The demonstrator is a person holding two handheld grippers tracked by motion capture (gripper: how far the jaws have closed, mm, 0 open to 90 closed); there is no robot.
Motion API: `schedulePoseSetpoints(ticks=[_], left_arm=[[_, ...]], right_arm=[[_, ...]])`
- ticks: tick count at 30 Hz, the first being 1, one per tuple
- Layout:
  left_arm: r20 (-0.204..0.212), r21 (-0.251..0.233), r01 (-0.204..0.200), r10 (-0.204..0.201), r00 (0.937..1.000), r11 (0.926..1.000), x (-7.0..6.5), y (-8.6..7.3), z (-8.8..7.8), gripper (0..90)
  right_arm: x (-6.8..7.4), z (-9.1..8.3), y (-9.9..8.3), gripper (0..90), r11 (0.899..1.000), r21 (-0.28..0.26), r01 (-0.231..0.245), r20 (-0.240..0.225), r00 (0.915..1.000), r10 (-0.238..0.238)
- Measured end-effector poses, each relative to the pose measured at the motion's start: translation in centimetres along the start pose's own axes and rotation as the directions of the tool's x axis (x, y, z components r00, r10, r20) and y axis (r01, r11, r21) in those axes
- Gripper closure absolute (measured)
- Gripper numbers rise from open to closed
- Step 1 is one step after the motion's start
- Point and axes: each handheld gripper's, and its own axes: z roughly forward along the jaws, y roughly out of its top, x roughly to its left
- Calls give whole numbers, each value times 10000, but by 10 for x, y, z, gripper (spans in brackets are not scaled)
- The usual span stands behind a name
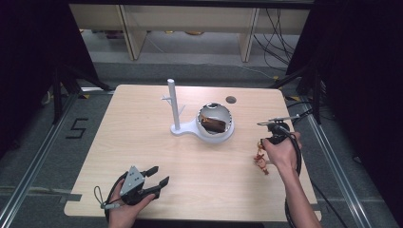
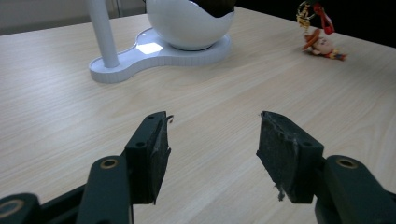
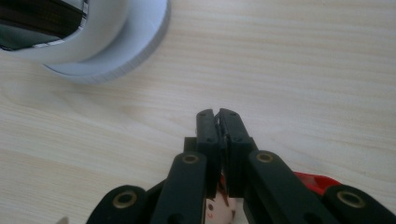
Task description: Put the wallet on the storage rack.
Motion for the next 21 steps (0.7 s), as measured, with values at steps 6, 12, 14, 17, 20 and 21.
schedulePoseSetpoints(ticks=[6, 12, 14, 17, 20, 21], left_arm=[[895, -221, -36, 56, 9960, 9997, -11, 15, 6, 478], [1535, -205, -305, 333, 9876, 9993, -21, 39, 18, 527], [1696, -295, -387, 432, 9846, 9988, -22, 43, 22, 531], [1977, -322, -882, 928, 9759, 9956, -31, 60, 33, 543], [2024, -284, -1083, 1118, 9729, 9937, -35, 68, 37, 545], [2127, -346, -1166, 1213, 9696, 9926, -38, 75, 41, 545]], right_arm=[[16, -19, 6, 885, 9979, -580, 270, -195, 9994, -282], [30, -35, 10, 885, 9890, -1271, 758, -579, 9948, -837], [33, -37, 10, 885, 9881, -1355, 729, -579, 9950, -814], [48, -48, 12, 885, 9843, -1610, 729, -1003, 9909, -898], [55, -53, 12, 885, 9833, -1647, 769, -1173, 9884, -969], [61, -55, 12, 885, 9803, -1737, 941, -1265, 9850, -1170]])
